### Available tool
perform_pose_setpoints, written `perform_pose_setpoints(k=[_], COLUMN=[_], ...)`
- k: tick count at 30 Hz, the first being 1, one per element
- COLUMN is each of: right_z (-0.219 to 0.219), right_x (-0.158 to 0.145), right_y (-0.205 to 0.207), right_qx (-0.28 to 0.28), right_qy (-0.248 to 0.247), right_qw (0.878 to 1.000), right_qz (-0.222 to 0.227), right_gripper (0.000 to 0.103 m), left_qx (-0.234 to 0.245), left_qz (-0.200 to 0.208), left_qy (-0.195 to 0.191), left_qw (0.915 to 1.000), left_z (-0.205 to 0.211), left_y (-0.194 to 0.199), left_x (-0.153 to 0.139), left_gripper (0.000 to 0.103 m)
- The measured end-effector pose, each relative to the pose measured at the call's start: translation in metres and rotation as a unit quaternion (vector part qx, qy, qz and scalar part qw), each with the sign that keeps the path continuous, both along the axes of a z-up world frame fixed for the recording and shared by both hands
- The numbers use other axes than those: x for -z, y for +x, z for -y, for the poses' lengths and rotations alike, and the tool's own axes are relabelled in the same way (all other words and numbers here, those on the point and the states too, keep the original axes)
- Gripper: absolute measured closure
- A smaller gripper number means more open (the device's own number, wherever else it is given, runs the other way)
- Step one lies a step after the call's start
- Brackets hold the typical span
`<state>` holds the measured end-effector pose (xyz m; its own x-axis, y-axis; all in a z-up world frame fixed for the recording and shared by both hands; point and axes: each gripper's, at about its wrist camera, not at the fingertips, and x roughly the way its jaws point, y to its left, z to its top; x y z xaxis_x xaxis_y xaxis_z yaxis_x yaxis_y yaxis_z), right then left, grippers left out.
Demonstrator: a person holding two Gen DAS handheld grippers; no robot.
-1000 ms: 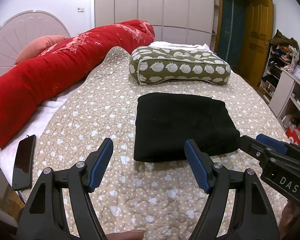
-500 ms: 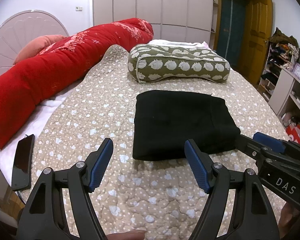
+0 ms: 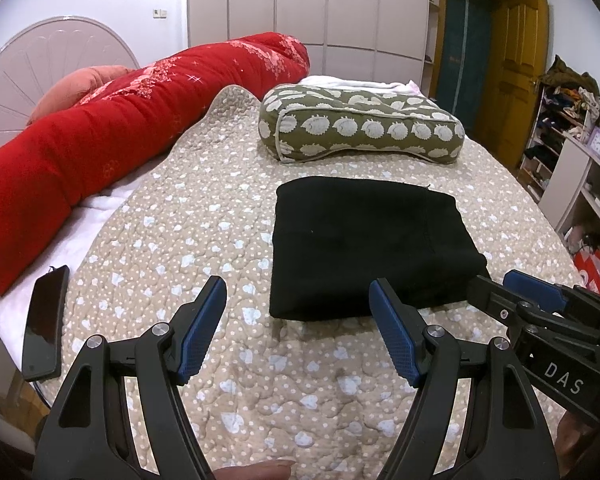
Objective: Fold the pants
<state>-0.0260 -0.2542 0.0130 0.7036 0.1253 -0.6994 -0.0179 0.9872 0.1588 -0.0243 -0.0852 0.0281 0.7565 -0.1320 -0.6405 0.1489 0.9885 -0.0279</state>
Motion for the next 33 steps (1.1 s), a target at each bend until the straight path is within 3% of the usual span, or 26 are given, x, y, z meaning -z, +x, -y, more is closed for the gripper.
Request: perform_pose_setpoints(k=[24,33], right_z=[0.000,0.025], right_x=[0.002,0.019], right_y=[-0.001,-0.001], right_qx=[0.001,0.033], right_qy=[-0.001,-0.004], right_qw=[1.000,0.999], right_qz=[-0.002,-0.019], right_gripper=[0.057,0.057], left_qx=[0.003,0.012], left_qz=[-0.006,-0.005], left_qy=[0.000,0.006], left_qw=[1.0000,0.9999], left_z=[0.002,0.005], left_y=[0.001,0.003], left_x=[0.002,0.010], left_gripper=[0.029,0.029])
